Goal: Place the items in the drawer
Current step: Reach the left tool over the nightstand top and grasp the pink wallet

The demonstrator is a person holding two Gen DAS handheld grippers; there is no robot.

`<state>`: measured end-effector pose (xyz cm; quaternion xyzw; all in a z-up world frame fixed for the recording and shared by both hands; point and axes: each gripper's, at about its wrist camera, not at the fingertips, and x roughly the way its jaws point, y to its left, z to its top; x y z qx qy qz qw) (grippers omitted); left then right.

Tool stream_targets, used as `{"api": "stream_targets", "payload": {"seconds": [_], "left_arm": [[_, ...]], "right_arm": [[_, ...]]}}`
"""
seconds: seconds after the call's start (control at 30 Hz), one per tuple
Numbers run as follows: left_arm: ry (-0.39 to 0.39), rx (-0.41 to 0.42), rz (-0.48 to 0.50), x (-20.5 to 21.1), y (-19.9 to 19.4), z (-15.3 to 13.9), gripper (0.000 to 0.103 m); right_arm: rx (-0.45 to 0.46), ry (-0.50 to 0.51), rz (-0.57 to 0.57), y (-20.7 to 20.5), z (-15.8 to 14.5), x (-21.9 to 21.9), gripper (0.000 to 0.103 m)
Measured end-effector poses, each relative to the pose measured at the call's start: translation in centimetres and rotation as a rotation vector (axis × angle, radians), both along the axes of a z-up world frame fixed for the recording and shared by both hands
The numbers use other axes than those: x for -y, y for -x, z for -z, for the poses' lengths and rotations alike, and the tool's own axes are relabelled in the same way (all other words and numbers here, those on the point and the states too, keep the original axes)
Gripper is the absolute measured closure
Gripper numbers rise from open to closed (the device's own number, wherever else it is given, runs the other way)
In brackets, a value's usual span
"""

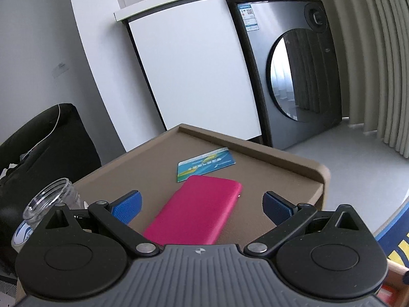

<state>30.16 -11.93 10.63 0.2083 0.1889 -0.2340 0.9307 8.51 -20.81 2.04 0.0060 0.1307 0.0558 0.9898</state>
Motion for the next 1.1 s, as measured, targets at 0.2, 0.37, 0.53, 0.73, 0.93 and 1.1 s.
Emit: {"api": "stream_targets", "payload": {"seconds": [0.2, 0.37, 0.53, 0.73, 0.93, 1.1], "left_arm": [[-0.016, -0.053, 0.012, 0.0, -2.2, 0.6, 0.000], [0.012, -0.123, 0.035, 0.0, -3.9, 1.1, 0.000], [0.015, -0.203, 0.040, 0.0, -5.3, 1.6, 0.000], [0.014, -0.244, 0.061, -0.2, -6.3, 1.6, 0.000], [0.083, -0.362, 0.083, -1.2, -8.4, 1.7, 0.000], [0.105, -0.390, 0.073, -1.4, -8.6, 1.9, 0.001]], "right_arm": [[0.003, -0.003, 0.002, 0.0, 0.0, 0.0, 0.046], [0.009, 0.015, 0.010, 0.1, 0.1, -0.3, 0.045], [0.010, 0.003, 0.011, 0.1, 0.1, -0.3, 0.044], [0.015, -0.001, 0.011, 0.1, 0.1, -0.3, 0.044], [0.016, -0.015, 0.009, 0.2, 0.1, -0.2, 0.044], [0.017, -0.015, 0.008, 0.5, 0.1, -0.2, 0.044]]}}
